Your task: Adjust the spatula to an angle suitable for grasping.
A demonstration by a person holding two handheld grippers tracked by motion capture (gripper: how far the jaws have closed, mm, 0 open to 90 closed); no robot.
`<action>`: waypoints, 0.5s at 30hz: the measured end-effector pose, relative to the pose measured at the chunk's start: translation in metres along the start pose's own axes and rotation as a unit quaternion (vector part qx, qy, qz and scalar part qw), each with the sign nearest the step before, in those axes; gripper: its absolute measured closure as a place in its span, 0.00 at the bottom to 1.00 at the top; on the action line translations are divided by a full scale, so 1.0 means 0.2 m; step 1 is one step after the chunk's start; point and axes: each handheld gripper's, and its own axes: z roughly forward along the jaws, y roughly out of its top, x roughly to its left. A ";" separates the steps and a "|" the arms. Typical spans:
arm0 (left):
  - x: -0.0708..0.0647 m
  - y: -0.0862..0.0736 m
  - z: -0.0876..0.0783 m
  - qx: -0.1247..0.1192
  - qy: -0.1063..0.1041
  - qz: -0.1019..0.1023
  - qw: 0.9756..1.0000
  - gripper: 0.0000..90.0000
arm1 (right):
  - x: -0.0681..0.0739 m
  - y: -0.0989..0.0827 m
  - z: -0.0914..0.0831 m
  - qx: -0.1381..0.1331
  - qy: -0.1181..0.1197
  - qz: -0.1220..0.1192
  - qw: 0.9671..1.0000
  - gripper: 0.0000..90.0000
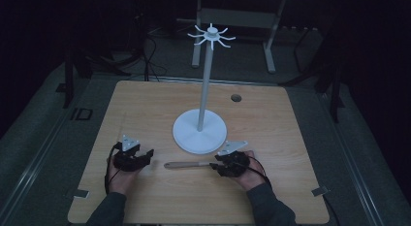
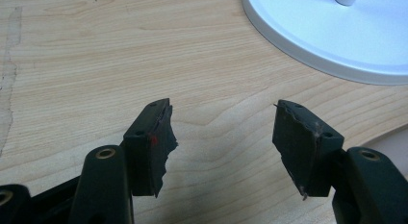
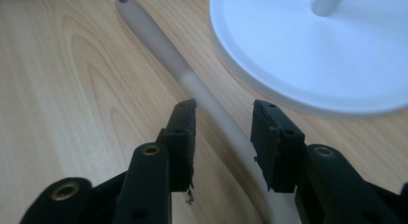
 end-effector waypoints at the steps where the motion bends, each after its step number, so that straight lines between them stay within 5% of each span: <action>1: 0.00 0.00 0.00 0.000 0.000 0.000 1.000 0.44 | 0.00 0.02 0.02 0.004 0.002 -0.009 1.000 0.68; 11: 0.00 0.00 0.00 -0.001 -0.001 0.000 1.000 0.44 | 0.05 0.16 0.20 0.065 0.034 -0.074 0.995 0.76; 15: 0.00 0.00 0.00 -0.001 -0.001 0.000 1.000 0.44 | 0.04 0.19 0.23 0.084 0.046 -0.082 0.992 0.76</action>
